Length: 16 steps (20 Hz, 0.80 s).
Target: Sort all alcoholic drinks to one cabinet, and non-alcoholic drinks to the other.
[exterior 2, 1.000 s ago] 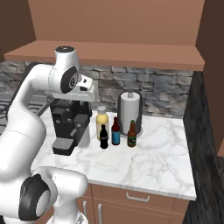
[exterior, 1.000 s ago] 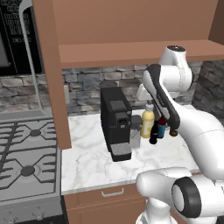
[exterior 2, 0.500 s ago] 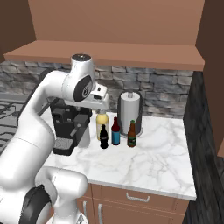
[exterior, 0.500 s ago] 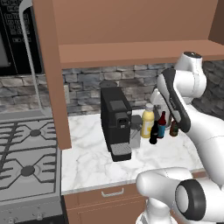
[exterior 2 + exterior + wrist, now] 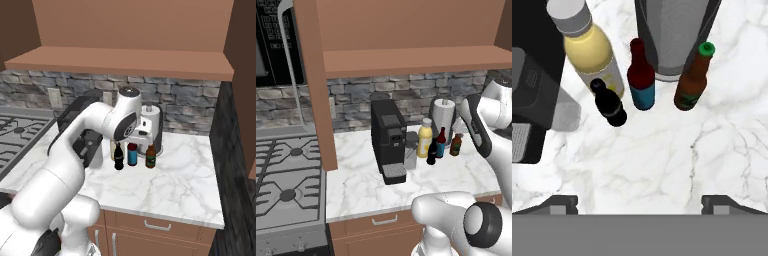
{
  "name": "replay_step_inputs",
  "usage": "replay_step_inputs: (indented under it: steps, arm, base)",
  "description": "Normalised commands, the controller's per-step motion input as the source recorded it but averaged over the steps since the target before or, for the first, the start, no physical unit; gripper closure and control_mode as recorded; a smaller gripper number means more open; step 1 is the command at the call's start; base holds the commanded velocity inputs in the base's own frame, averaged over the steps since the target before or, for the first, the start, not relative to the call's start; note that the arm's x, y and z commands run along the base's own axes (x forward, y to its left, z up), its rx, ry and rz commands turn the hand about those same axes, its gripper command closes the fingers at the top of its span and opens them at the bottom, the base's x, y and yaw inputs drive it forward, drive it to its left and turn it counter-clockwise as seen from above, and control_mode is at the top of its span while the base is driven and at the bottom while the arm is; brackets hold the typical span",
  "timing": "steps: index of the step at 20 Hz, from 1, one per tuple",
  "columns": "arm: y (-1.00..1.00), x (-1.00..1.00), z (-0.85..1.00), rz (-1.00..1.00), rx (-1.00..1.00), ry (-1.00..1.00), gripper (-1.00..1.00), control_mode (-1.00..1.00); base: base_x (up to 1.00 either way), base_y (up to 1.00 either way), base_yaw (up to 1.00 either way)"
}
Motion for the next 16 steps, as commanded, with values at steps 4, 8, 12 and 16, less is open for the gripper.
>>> replay_step_inputs:
  steps: [4, 8, 12, 16]
  arm:
    - [-0.11, 0.00, -0.12, 0.00, 0.00, 0.02, -1.00, -1.00]
    - [-0.23, 0.18, -0.39, -0.04, 0.00, 0.00, -1.00, -1.00]
    - [-0.36, 0.05, -0.52, -0.04, 0.00, -0.04, -1.00, -1.00]
    - [-0.08, 0.24, -0.46, -0.03, 0.00, -0.06, -1.00, -1.00]
  base:
    - [0.00, 0.00, 0.00]
    - [0.00, 0.00, 0.00]
    - [0.00, 0.00, 0.00]
    - [0.00, 0.00, 0.00]
